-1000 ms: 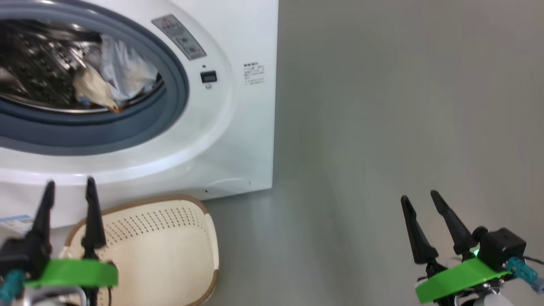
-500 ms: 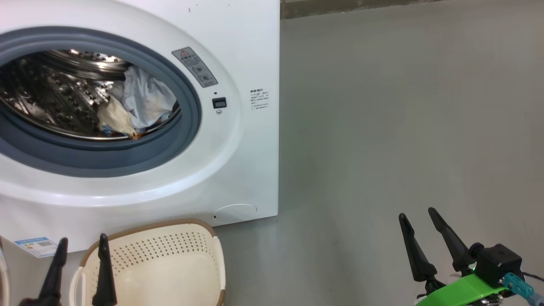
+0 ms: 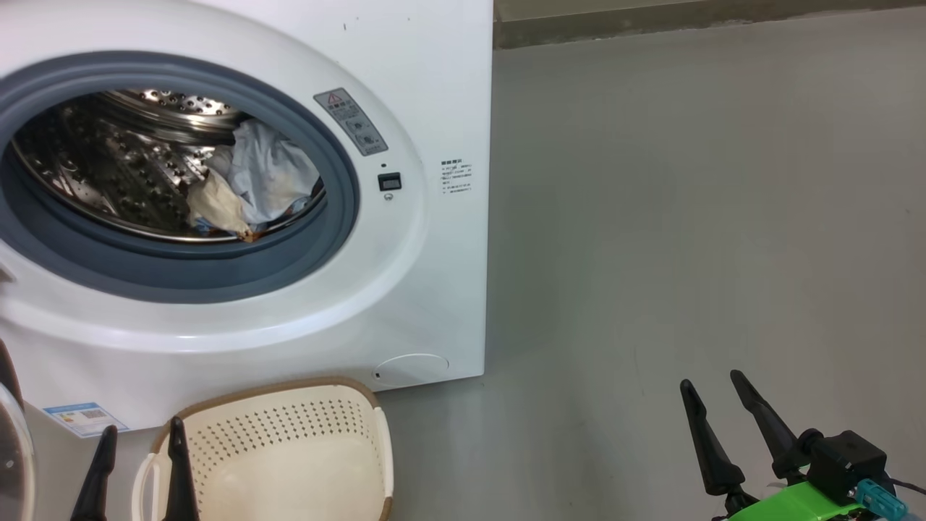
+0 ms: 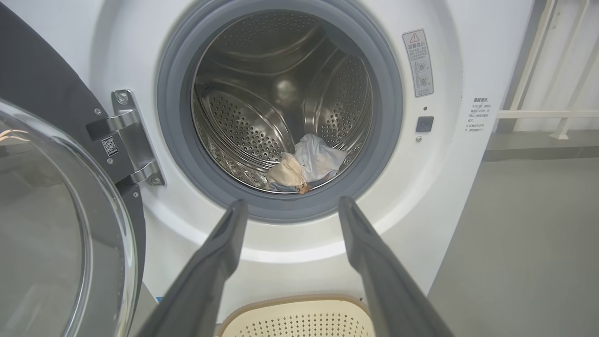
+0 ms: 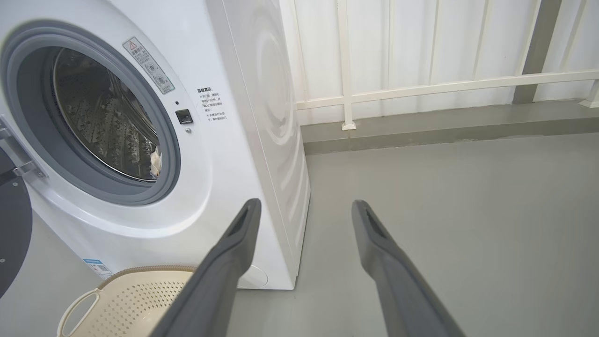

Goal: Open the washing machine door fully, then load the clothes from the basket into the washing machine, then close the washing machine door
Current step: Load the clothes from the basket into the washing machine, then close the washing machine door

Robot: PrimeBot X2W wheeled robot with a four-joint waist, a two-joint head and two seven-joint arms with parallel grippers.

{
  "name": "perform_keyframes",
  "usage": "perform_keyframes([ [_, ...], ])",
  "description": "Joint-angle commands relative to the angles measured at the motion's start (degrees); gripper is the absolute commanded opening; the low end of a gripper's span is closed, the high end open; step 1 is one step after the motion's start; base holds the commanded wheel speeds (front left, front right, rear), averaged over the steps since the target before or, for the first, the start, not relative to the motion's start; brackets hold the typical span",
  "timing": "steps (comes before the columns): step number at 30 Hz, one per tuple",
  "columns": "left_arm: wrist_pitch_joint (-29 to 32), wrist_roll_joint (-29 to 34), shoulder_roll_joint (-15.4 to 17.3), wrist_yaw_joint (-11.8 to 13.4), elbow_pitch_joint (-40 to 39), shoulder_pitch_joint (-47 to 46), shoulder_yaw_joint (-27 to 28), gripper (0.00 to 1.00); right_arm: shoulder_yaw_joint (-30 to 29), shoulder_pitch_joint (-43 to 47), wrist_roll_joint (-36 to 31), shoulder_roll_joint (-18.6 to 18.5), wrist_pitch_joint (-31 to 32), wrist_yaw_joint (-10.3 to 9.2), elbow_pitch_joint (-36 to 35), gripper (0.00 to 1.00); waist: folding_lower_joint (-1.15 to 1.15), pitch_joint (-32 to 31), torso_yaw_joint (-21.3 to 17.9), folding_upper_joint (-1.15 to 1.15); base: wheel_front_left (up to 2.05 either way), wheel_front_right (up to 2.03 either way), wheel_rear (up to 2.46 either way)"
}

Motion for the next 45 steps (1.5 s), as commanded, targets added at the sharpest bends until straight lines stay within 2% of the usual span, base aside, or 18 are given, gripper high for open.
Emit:
perform_keyframes([
  [1,-0.4,-0.5,0.3,0.5,-1.2,-0.7,1.5,1.0,1.0,-1.0,-0.4,-0.5,-0.7,0.09,-1.7,1.0,0.0,0.1,0.0,0.0,0.0,0.0,0.0],
  [11,-0.4,-2.7,0.3,1.1,-0.9,-1.2,1.1,1.0,1.0,-1.4,-0.3,-0.1,-0.7,0.09,-1.4,1.0,0.0,0.7,0.3,0.0,0.0,0.0,0.0],
  [36,-0.4,-3.0,0.3,1.2,0.6,-2.4,1.7,1.0,1.0,-1.7,-0.1,0.4,-0.7,0.09,-0.9,1.0,0.0,0.9,0.8,0.0,0.0,0.0,0.0],
  [45,-0.4,-2.6,0.3,2.1,1.9,-2.8,1.8,1.0,1.0,-1.9,0.1,0.4,-0.7,0.09,-0.6,1.0,0.0,1.0,0.9,0.0,-0.5,0.5,0.0],
])
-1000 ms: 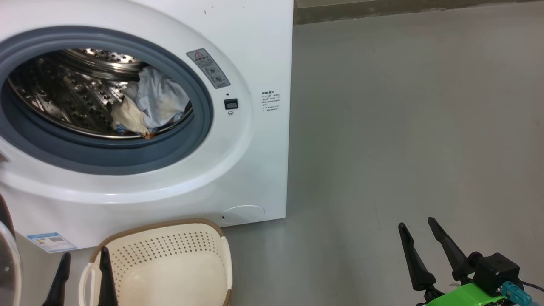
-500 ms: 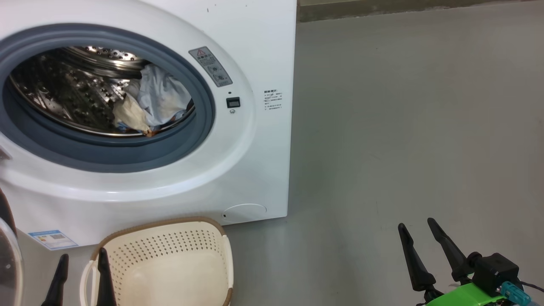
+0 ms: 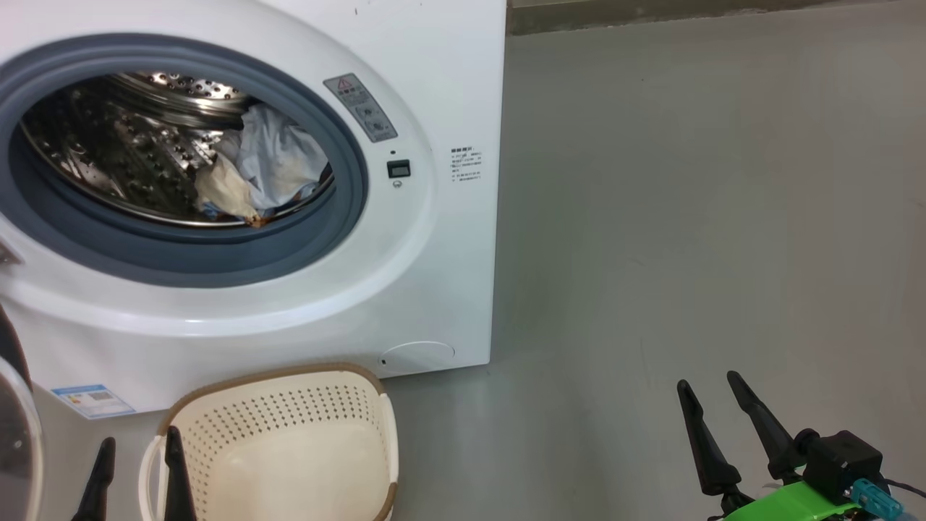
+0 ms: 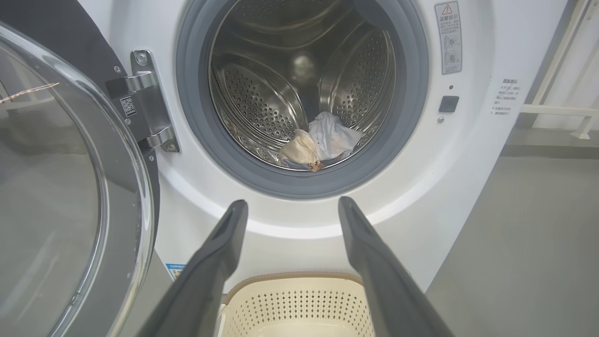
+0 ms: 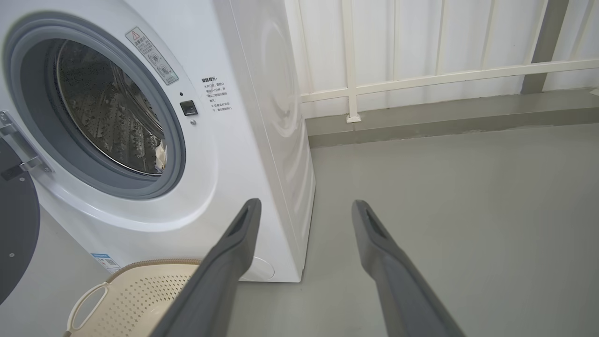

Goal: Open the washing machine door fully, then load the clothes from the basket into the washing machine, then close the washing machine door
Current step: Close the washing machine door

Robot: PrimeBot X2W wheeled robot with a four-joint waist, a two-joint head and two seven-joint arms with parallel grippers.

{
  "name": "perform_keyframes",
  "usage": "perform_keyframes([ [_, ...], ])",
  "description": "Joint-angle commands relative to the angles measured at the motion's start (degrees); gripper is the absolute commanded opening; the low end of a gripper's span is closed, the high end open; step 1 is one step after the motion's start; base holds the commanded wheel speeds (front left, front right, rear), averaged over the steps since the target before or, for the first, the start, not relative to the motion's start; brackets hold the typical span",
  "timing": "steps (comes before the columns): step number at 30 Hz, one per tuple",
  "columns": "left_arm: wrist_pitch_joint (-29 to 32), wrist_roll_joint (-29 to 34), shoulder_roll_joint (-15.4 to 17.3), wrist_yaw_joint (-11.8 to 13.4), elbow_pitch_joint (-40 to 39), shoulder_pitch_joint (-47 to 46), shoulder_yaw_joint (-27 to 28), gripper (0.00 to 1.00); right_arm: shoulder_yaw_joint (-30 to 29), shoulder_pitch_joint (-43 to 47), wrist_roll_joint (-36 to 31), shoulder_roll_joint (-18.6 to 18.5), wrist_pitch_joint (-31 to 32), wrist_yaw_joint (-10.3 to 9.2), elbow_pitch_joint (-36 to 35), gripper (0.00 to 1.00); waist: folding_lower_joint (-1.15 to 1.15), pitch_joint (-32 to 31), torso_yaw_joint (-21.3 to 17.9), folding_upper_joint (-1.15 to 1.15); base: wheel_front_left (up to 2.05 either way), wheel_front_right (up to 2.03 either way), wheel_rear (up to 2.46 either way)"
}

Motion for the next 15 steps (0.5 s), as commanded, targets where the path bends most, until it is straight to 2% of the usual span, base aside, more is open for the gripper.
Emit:
perform_keyframes([
  [1,-0.4,-0.2,0.3,0.6,-0.9,-2.5,2.0,1.0,1.1,-1.8,0.1,-0.4,-0.7,0.09,-1.1,1.0,0.0,0.0,0.1,0.0,-1.17,1.17,0.0],
  [6,-0.4,-0.2,0.3,0.5,-0.7,-2.8,1.9,1.0,1.1,-1.9,0.1,-0.4,-0.7,0.09,-1.0,1.0,0.0,-0.1,0.1,0.0,-1.58,1.58,0.0],
  [15,-0.4,-0.1,0.3,0.4,-1.0,-3.3,2.1,1.0,0.9,-1.9,0.2,-0.5,-0.7,0.09,-0.8,1.0,0.0,-0.3,0.2,0.0,-2.11,2.11,0.0],
])
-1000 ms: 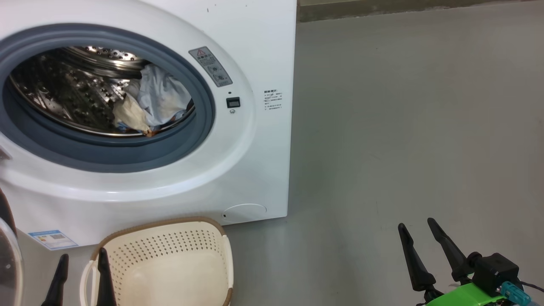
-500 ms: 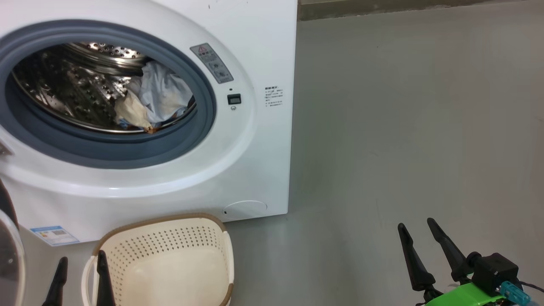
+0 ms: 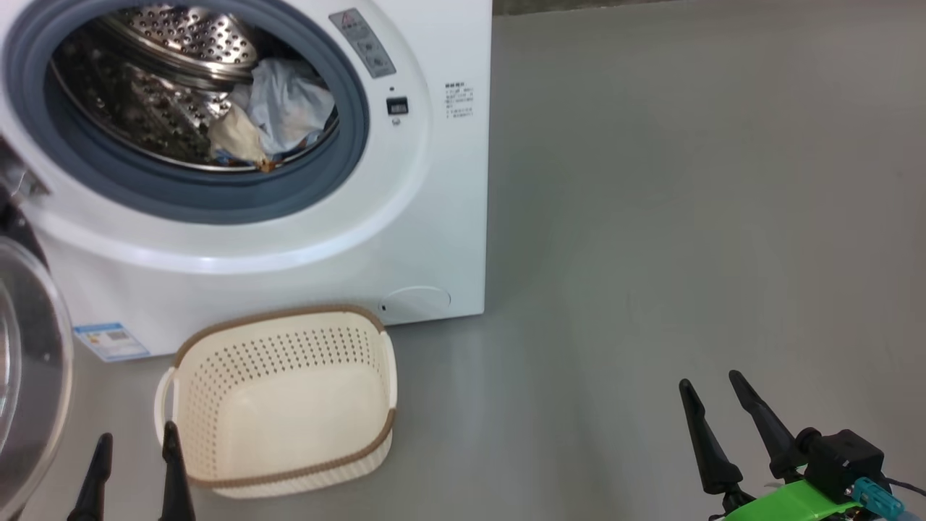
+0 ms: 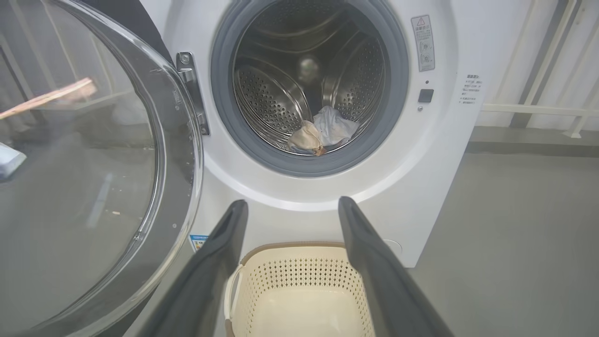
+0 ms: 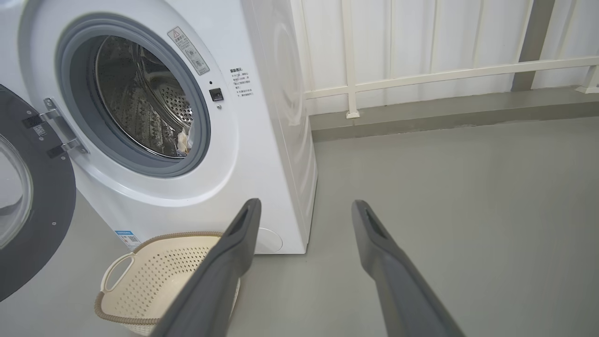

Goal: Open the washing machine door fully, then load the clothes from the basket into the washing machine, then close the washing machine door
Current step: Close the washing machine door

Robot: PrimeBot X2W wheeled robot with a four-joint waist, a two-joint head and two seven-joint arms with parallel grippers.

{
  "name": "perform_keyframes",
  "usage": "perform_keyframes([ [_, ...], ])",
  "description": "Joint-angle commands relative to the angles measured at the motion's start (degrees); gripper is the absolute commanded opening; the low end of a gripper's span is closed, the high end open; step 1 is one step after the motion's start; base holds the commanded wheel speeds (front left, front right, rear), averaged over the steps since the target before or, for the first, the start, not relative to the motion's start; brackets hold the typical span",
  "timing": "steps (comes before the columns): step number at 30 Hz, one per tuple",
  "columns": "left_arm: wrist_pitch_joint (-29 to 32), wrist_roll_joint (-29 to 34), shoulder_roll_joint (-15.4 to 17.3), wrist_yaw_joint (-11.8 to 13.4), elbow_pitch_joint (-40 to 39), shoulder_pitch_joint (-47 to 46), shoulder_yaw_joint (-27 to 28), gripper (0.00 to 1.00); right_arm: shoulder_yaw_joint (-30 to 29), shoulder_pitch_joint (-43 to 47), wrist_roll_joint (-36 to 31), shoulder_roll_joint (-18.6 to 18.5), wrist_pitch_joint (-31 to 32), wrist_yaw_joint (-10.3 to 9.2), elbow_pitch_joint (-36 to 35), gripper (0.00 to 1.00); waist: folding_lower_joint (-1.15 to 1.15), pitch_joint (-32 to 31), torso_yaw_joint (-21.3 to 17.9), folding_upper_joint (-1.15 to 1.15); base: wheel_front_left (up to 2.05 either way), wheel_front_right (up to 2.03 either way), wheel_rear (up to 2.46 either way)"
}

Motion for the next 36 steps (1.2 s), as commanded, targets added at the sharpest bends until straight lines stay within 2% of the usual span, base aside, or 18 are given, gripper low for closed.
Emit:
perform_keyframes([
  [1,-0.4,0.0,0.4,0.1,-1.6,-2.7,2.1,1.0,1.1,-1.7,0.2,-0.5,-0.7,0.09,-1.2,1.0,0.0,0.0,0.0,0.0,-1.97,1.97,0.0],
  [11,-0.4,0.0,0.4,0.0,-2.5,-2.2,2.0,1.0,1.1,-1.6,0.2,-0.6,-0.7,0.09,-1.2,1.0,0.0,-0.4,0.4,0.0,-1.22,1.22,0.0],
  [24,-0.4,-0.2,0.4,0.5,-2.9,-1.0,1.5,1.0,1.3,-1.0,0.0,-1.0,-0.7,0.09,-1.4,1.0,0.0,-1.5,1.1,0.0,-0.08,0.08,0.0],
  [36,-0.4,-0.4,0.4,1.1,-2.9,-0.8,1.2,1.0,1.7,-1.2,-0.3,-0.9,-0.7,0.09,-1.8,1.0,0.0,-1.1,5.2,0.0,0.0,0.0,0.0],
])
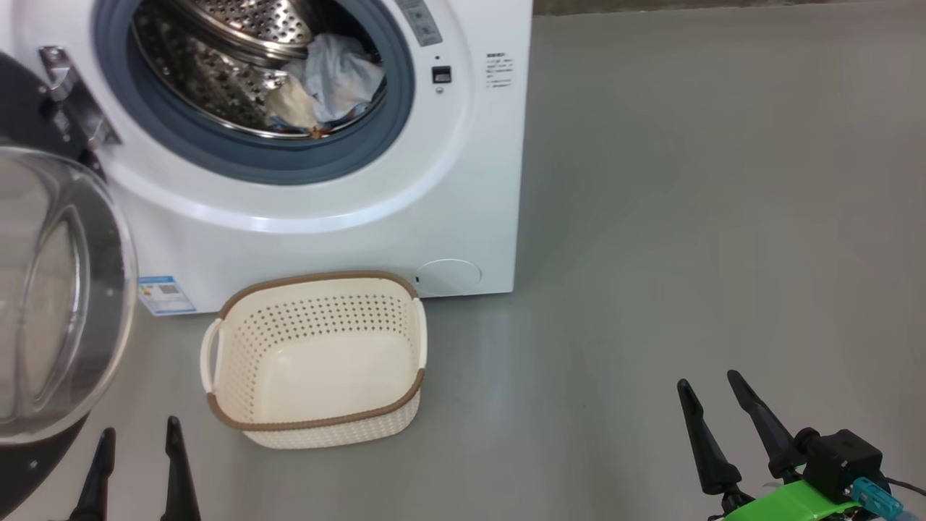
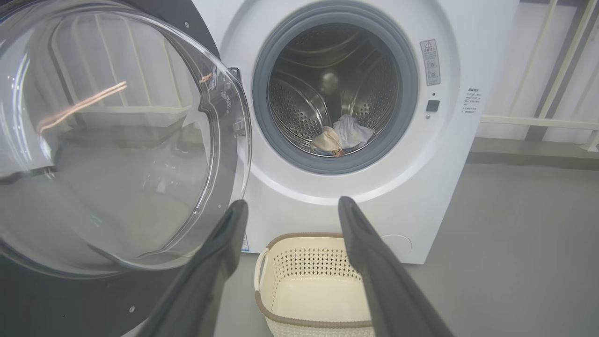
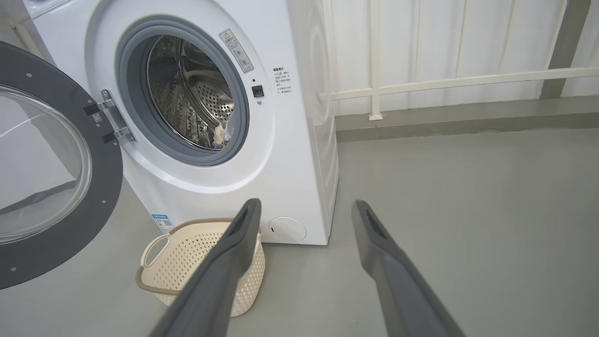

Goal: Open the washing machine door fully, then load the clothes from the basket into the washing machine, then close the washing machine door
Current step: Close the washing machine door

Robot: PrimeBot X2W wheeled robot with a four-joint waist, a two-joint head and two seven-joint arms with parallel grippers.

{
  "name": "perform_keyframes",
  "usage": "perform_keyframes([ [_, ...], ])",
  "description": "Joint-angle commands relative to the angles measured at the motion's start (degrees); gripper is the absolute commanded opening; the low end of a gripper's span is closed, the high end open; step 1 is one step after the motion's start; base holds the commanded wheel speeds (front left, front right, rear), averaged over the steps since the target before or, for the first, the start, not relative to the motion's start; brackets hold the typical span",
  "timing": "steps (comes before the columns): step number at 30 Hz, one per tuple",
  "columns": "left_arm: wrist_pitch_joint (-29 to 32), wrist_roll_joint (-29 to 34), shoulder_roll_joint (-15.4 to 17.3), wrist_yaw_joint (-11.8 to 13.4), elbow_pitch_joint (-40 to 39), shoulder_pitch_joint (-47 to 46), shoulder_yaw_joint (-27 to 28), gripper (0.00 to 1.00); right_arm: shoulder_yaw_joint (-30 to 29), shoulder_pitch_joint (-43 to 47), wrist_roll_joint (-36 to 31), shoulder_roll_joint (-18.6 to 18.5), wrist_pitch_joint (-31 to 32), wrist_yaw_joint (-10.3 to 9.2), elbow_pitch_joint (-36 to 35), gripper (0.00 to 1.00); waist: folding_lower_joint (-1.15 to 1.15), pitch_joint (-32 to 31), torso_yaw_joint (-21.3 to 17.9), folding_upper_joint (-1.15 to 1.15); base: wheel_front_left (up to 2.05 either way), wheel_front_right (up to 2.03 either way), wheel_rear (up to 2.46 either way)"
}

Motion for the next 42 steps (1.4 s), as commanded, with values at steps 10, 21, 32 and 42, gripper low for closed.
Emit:
perform_keyframes([
  [10,-0.4,-0.9,0.5,1.1,-1.5,-1.0,0.9,1.0,1.9,-1.7,-0.1,-0.7,-0.7,0.09,-1.5,1.0,0.0,0.5,8.4,0.0,0.0,0.0,0.0],
  [21,-0.4,-1.7,0.5,2.5,-0.7,-0.6,0.3,1.0,1.8,-1.4,-0.3,-1.2,-0.7,0.09,-1.4,1.0,0.0,0.7,17.4,0.0,0.0,0.0,0.0],
  [32,-0.4,-2.8,0.5,4.5,-0.4,-0.5,-0.3,1.0,1.8,-1.5,-0.5,-1.4,-0.7,0.09,-1.4,1.0,0.0,1.0,23.7,0.0,0.0,0.0,0.0],
  [42,-0.4,-2.8,0.5,5.0,-0.4,-0.2,-0.5,1.0,2.1,-1.9,-0.8,-1.2,-0.7,0.09,-1.3,1.0,0.0,1.3,26.9,0.0,0.0,0.0,0.0],
])
